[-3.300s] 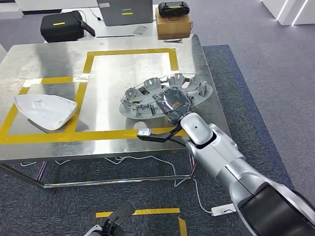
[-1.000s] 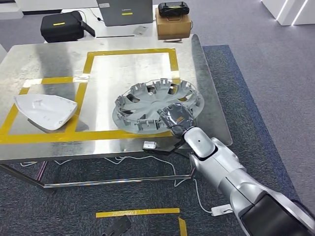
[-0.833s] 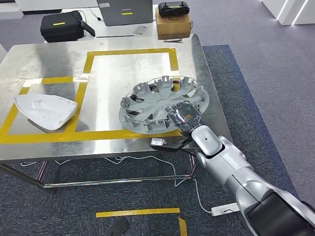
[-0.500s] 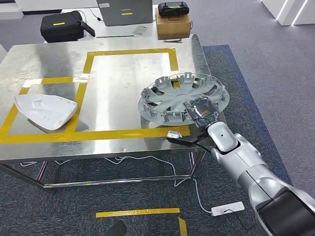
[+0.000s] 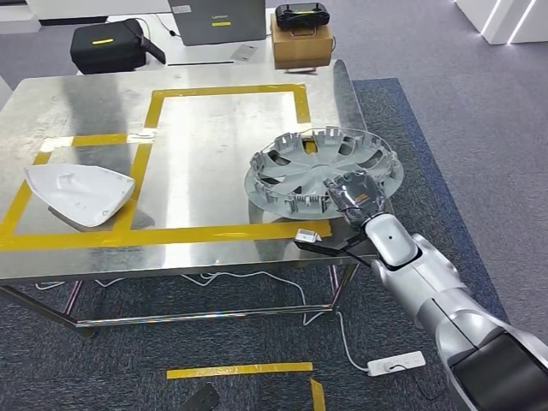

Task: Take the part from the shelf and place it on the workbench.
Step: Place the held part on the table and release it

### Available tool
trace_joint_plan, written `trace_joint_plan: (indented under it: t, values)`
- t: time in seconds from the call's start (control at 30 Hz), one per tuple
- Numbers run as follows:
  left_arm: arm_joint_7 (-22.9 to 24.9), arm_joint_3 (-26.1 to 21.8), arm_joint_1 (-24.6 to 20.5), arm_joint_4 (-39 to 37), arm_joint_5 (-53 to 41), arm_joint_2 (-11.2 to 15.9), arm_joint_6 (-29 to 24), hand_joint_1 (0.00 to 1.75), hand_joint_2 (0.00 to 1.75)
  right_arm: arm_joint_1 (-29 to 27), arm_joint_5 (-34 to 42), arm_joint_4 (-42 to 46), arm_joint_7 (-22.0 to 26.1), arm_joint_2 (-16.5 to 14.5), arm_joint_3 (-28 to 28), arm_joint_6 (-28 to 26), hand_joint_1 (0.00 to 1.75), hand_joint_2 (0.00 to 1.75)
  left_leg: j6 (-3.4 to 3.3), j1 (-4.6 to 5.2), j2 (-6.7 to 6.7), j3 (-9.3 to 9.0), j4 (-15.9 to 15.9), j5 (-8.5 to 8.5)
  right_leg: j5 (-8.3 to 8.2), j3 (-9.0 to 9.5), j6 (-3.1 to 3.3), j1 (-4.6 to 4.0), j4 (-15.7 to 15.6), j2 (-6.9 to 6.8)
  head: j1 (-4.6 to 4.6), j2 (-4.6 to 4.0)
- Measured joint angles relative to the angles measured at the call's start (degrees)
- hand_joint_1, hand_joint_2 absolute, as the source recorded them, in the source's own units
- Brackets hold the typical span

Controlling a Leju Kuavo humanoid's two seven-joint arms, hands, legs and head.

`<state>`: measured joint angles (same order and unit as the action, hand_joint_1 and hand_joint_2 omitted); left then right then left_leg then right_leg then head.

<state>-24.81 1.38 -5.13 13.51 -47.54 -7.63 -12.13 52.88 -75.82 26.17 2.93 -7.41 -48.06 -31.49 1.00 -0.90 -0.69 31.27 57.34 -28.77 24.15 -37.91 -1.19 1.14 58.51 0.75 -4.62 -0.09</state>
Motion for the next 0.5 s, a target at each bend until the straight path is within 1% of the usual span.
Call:
trace_joint_plan:
  t: [0.33, 0.4, 0.5]
  values:
    - [0.2, 0.0, 0.0, 0.0, -0.6, 0.0, 0.2, 0.00, 1.75, -0.1, -0.3, -0.2, 0.4, 0.0, 0.1, -0.1, 1.75, 1.75, 0.00, 0.00, 0.00, 0.01, 0.0, 0.00, 0.00, 0.00, 0.00, 0.00, 0.0, 0.00, -0.01, 0.00]
    - [0.3, 0.0, -0.1, 0.0, -0.9, 0.0, 0.6, 0.00, 1.75, -0.3, -0.6, -0.2, 0.9, -0.4, 0.1, -0.2, 1.75, 1.75, 0.00, -0.01, 0.01, 0.01, 0.0, 0.00, 0.00, 0.00, 0.00, 0.00, 0.0, 0.02, -0.01, 0.00]
    - [0.5, 0.0, -0.3, 0.0, -1.3, -0.1, 1.1, 0.00, 1.75, -0.6, -1.3, -0.2, 1.3, -2.1, 0.0, -0.2, 1.75, 1.75, 0.00, -0.01, 0.04, -0.01, 0.0, 0.00, 0.00, 0.00, 0.00, -0.01, 0.0, 0.07, -0.01, 0.00]
